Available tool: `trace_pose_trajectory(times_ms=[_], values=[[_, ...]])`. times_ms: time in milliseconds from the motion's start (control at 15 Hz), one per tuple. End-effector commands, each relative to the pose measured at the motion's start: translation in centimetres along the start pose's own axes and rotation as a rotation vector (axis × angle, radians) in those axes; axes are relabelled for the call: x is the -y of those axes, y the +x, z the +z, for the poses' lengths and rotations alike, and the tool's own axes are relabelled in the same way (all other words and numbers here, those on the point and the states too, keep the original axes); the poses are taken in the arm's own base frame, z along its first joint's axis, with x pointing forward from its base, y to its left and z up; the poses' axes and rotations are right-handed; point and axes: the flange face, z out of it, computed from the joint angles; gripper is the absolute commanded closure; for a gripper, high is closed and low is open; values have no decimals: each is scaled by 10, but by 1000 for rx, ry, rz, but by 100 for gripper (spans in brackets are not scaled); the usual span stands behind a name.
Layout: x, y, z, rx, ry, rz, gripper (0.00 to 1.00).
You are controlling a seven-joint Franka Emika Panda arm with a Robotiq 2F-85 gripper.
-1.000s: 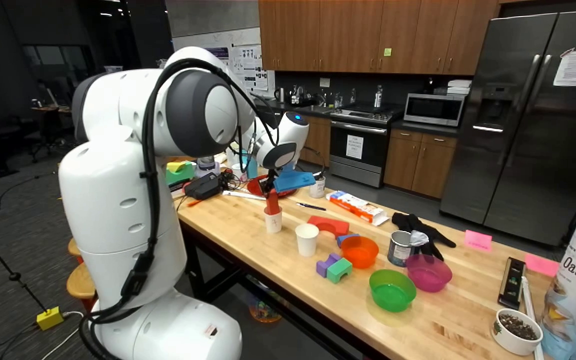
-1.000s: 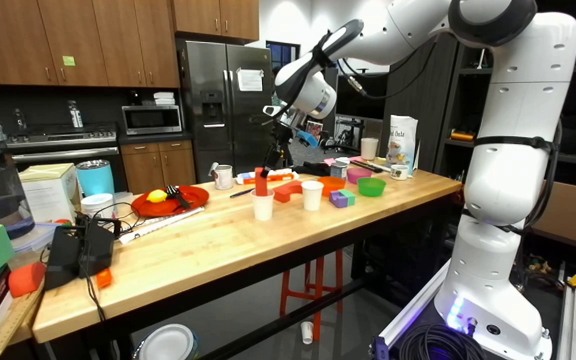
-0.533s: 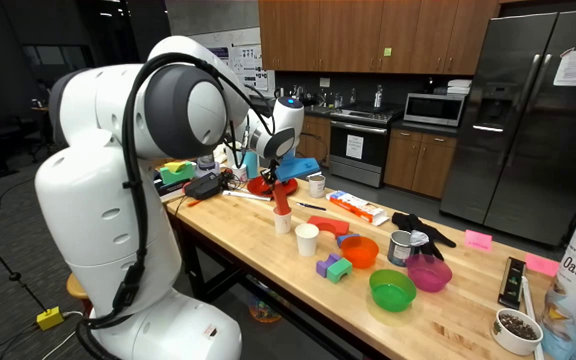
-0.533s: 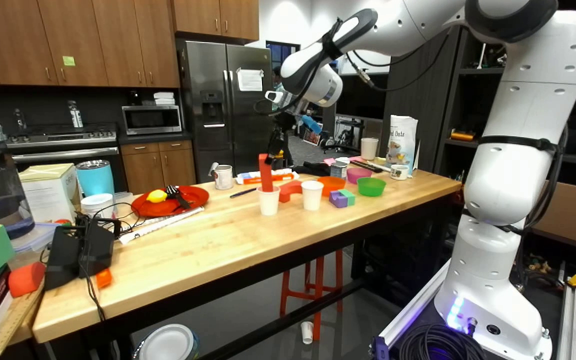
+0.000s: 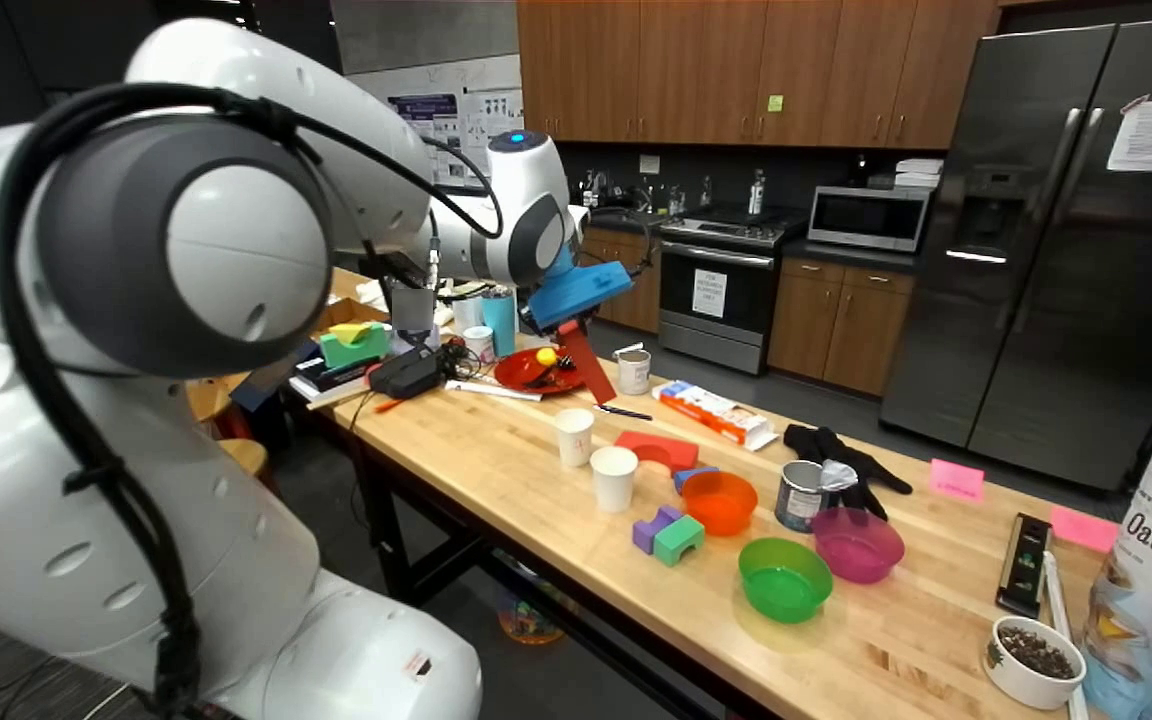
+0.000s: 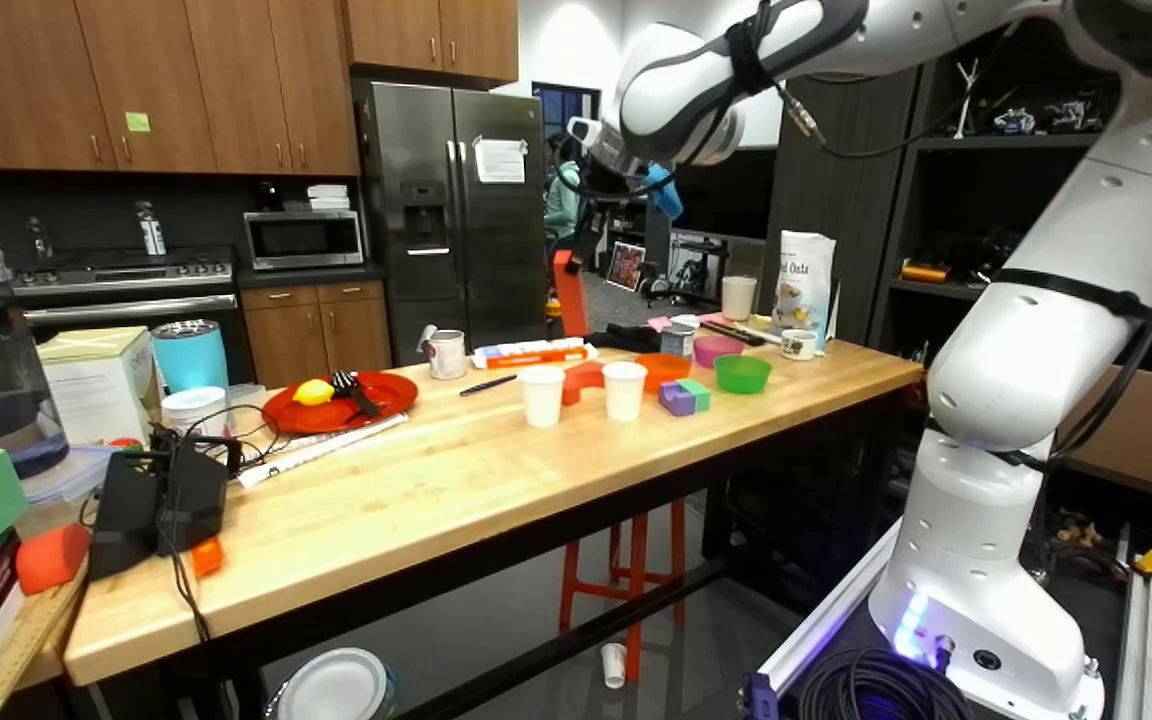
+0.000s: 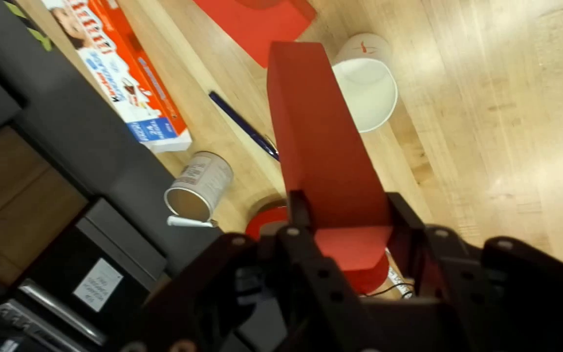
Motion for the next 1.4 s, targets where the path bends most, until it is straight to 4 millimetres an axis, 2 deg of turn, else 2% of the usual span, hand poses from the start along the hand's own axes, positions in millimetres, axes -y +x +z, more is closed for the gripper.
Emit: trace_pose_trajectory(times_ms=[0, 133, 267, 867, 1333], values=[[20, -24, -47, 19, -134, 81, 84], [28, -33, -59, 22, -163, 135, 84], [35, -41, -62, 8, -160, 192, 84], [47, -57, -24, -21, -68, 334, 84], [50, -69, -13, 65, -75, 442, 84]])
